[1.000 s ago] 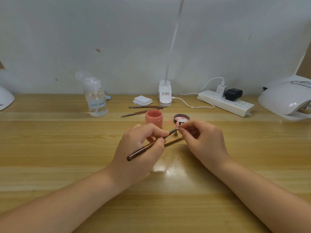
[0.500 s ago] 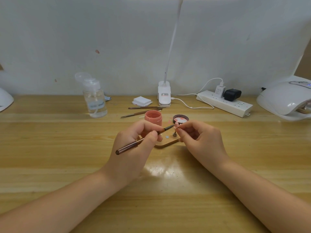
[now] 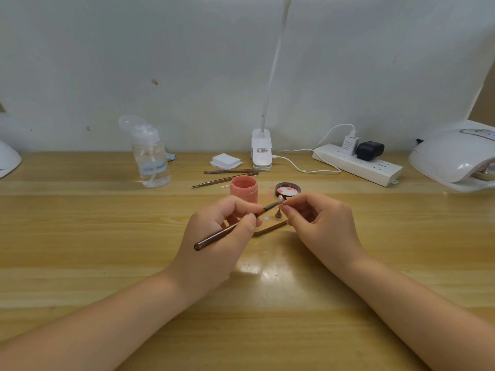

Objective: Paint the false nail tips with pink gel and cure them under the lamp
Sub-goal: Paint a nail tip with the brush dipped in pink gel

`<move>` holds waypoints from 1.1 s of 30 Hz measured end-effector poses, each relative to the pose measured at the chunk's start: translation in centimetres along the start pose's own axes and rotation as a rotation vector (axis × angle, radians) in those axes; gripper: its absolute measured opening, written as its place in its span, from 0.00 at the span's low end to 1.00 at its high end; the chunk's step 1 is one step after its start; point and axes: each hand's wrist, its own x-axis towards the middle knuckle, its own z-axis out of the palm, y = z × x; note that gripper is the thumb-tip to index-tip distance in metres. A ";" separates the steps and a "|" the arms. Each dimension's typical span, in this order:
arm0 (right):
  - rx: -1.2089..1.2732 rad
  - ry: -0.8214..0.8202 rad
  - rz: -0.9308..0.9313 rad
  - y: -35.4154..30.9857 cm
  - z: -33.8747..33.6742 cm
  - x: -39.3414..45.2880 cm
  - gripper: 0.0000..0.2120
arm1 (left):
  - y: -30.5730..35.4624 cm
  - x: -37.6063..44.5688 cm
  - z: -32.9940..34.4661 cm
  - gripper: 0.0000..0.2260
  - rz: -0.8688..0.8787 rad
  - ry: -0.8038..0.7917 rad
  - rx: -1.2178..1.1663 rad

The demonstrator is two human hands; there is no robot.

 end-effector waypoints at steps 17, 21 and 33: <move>-0.008 0.007 -0.004 0.1 0.0 0.0 0.03 | 0.1 -0.1 -0.1 0.07 0.039 0.047 0.020; 0.000 0.017 -0.005 0.0 0.1 0.0 0.02 | 0.2 0.0 0.0 0.08 0.012 0.003 0.041; 0.017 0.009 0.007 -0.1 0.0 0.0 0.03 | 0.2 -0.1 0.1 0.08 0.020 -0.004 0.025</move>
